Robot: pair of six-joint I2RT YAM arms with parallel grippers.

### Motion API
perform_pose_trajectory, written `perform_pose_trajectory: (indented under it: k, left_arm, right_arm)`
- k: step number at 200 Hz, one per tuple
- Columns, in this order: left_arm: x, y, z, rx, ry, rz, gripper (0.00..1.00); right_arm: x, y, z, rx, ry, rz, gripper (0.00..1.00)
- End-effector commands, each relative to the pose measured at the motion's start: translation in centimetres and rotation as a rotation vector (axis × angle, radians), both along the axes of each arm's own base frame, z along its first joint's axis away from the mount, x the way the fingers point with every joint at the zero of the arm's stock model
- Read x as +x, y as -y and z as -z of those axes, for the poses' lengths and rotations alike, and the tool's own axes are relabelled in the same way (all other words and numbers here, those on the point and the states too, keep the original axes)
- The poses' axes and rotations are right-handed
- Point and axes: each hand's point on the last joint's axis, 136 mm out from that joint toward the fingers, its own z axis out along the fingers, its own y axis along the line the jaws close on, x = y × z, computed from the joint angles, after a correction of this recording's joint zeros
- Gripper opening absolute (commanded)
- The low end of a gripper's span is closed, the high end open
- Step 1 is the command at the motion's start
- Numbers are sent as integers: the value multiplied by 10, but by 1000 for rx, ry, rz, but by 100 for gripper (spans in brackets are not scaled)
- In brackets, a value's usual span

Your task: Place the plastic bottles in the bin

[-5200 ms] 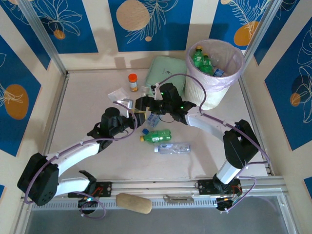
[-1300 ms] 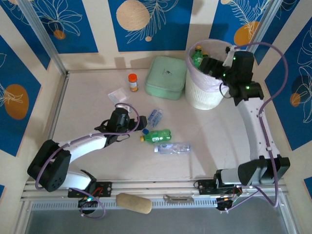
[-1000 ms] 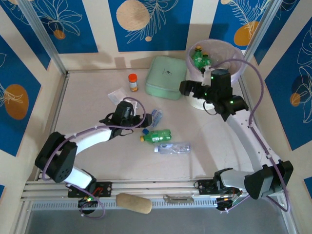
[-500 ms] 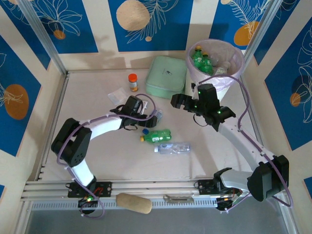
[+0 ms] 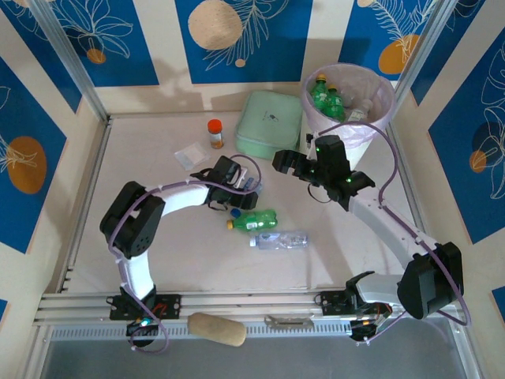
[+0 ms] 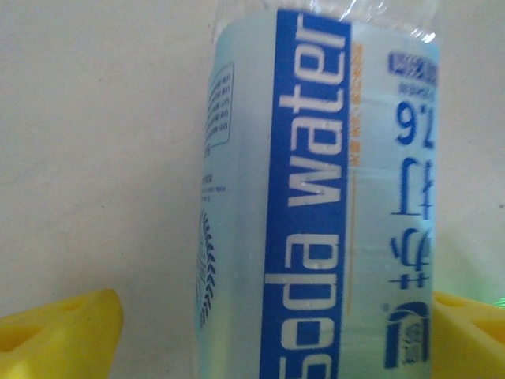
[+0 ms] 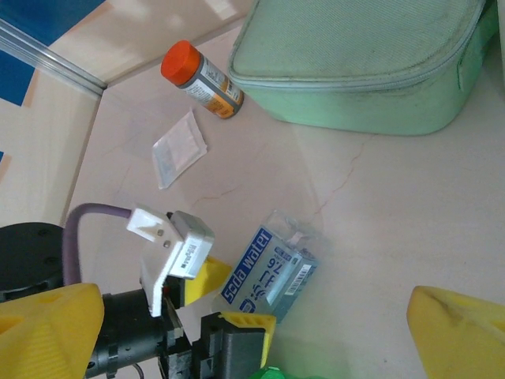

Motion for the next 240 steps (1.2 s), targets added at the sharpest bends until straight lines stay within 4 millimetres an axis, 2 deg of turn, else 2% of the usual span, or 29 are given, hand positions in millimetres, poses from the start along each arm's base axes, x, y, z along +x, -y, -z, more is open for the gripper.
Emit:
perform_pose_trajectory:
  k: [1,38,76,112,139,160,186,240]
  left_arm:
    - [2,3,4,31,8,12,88]
    - [8,1,9,53,26,-5,83]
    - [13,2,9,54,38,-5,72]
    - [13,1,3,46,67,-4,56]
    - [12,-3,-4,46,92,-14,54]
    - [11,-6,-15,29,120,-20,53]
    - [6,-3,-37,-43,168,-8,53]
    - [-8,6,-92,-264,289,4,54]
  right_arm:
    - [-2,-4,0,20,-5,-11,99]
    - [-2,-2,4,12,-17,-5,99]
    - [-2,-4,11,15,-40,-7,99]
    - [-1,-6,11,18,-45,-10,99]
    - [0,-8,10,23,-48,-16,99]
    - [1,-12,9,39,-52,-27,99]
    - [3,-19,6,72,-54,-50,99]
    - [8,-52,-7,191,-50,-149,99]
